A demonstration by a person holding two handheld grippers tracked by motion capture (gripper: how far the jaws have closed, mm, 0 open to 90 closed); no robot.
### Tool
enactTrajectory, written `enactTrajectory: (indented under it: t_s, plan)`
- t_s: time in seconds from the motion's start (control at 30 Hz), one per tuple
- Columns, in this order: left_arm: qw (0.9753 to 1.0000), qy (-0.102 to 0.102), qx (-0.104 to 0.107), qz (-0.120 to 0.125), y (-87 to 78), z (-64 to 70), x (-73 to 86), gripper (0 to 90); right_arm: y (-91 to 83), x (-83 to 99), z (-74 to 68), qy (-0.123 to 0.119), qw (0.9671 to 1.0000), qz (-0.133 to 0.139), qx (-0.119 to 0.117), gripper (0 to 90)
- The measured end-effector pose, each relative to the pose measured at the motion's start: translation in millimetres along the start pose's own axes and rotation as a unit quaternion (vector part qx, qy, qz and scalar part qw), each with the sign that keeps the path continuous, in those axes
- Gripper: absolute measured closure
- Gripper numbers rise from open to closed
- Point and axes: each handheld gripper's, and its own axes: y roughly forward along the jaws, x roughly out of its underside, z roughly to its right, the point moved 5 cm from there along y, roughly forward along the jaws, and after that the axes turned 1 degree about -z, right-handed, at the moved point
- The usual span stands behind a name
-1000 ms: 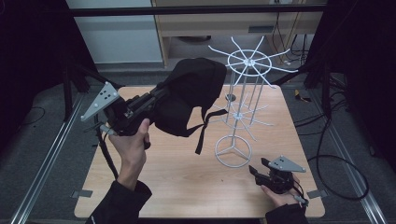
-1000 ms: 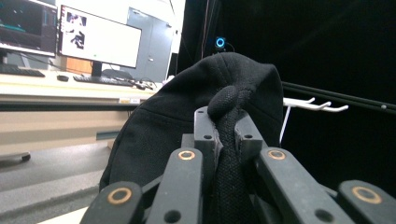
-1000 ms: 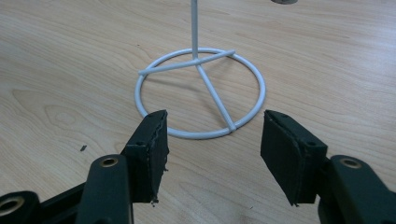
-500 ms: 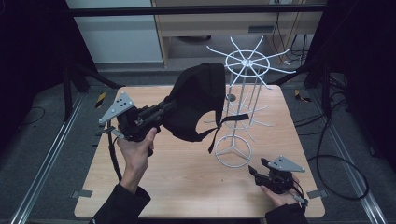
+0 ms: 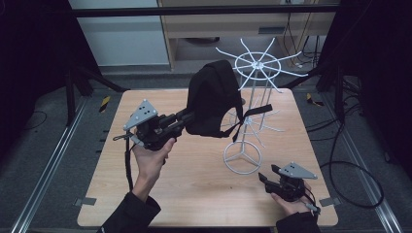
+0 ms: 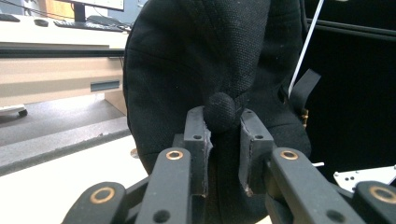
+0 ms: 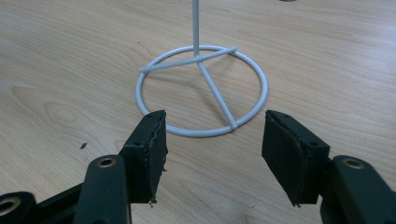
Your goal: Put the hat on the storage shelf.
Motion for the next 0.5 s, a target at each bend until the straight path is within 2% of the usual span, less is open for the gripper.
enactTrajectory:
  t_s: [0.23,0.37,0.5]
  plan:
    - [0.9999,0.012,-0.004,-0.001,-4.8,-0.7,1.7,63.0,-0.4,0.0,0.1,0.001,1.0,0.0,0.001,40.1]
    - [0.9997,0.021,-0.008,-0.003,-11.9,-2.4,5.6,55.8,-0.3,0.1,0.2,0.001,1.0,0.0,0.001,40.0]
    - [0.9997,0.022,-0.011,0.002,-21.9,-4.5,9.9,47.0,-0.4,0.1,0.5,0.001,1.0,0.0,0.002,39.9]
